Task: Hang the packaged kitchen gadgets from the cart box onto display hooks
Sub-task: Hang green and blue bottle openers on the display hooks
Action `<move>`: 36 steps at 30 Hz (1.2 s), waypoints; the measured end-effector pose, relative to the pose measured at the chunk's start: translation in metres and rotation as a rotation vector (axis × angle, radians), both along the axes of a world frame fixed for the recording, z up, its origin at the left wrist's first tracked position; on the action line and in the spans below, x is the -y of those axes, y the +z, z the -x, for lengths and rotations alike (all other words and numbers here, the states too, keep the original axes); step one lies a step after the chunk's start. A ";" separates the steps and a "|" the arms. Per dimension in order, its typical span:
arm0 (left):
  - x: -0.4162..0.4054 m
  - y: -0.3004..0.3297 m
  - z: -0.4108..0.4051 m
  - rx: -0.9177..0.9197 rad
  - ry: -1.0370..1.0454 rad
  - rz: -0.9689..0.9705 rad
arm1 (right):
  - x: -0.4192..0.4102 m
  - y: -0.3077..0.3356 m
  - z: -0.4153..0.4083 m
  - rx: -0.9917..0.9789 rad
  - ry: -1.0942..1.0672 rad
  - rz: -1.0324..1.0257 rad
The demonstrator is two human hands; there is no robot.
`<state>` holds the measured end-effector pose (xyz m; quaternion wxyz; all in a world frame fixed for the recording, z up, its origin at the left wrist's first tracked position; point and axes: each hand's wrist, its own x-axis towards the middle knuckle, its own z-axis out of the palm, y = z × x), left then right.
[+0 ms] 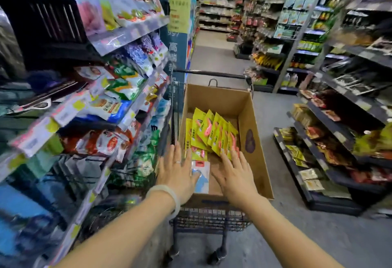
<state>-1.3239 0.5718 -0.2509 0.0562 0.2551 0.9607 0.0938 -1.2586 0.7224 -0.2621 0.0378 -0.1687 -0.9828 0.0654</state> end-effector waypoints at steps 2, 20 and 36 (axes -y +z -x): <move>-0.014 -0.014 0.021 0.046 -0.011 -0.010 | -0.019 -0.019 0.022 0.030 -0.015 0.044; -0.115 -0.137 0.141 0.516 0.206 -0.218 | -0.102 -0.232 0.196 0.484 -0.258 0.697; -0.120 -0.153 0.164 0.670 0.303 -0.238 | -0.121 -0.235 0.190 0.296 -0.454 0.992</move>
